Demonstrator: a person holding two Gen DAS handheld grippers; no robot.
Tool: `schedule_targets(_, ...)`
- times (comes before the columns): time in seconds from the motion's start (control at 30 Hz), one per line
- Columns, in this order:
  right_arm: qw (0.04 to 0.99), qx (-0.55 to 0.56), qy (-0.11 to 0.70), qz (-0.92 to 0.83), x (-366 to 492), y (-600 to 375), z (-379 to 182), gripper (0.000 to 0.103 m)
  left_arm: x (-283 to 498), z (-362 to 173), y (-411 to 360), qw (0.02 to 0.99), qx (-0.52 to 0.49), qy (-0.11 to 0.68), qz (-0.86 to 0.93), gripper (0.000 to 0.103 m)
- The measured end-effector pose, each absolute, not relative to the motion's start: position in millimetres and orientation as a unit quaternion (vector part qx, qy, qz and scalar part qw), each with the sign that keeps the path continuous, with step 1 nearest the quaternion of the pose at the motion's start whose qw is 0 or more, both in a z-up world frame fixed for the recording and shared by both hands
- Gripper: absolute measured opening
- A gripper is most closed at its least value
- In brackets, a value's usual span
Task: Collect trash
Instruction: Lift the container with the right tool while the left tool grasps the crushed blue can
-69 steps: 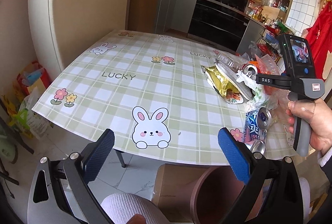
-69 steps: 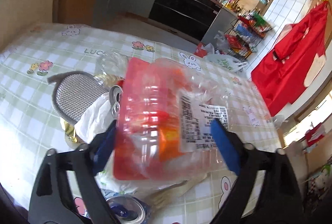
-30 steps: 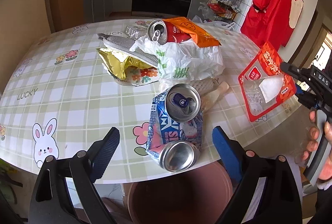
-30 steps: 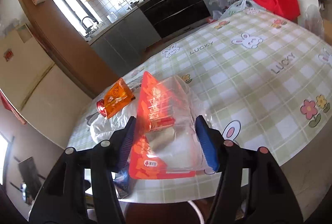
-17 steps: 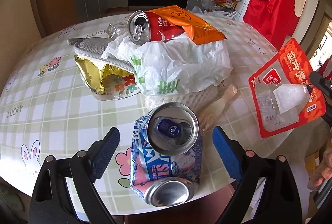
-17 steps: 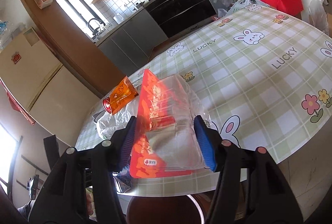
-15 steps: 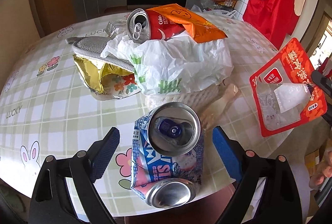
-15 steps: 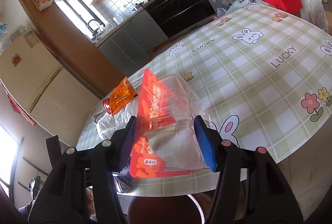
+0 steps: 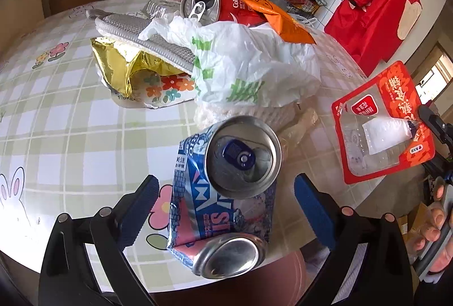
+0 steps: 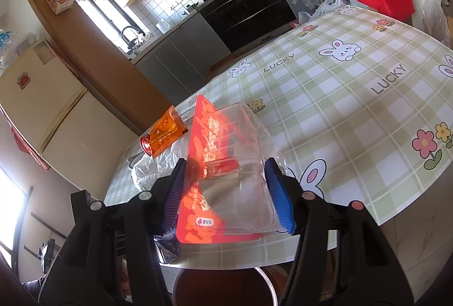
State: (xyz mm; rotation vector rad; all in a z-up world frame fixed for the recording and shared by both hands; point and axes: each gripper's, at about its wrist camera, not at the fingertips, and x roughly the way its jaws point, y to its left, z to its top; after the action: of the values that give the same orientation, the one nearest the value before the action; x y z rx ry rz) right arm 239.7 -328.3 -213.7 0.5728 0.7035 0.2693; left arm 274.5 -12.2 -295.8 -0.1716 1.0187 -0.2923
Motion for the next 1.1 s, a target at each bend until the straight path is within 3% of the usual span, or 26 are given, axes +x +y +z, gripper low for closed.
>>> schedule_targets(0.33,0.890,0.278,0.338,0.127,241.9,-327.6,-213.8,0.057,245.0,-309.1,-13.7,0.856,-0.026,0.492,-0.156,0.094)
schedule_targets(1.1,0.895,0.249,0.343,0.136,251.4,-313.9,-209.0,0.057,314.2,-309.3,-19.6,0.846,-0.084,0.507,-0.143,0.094)
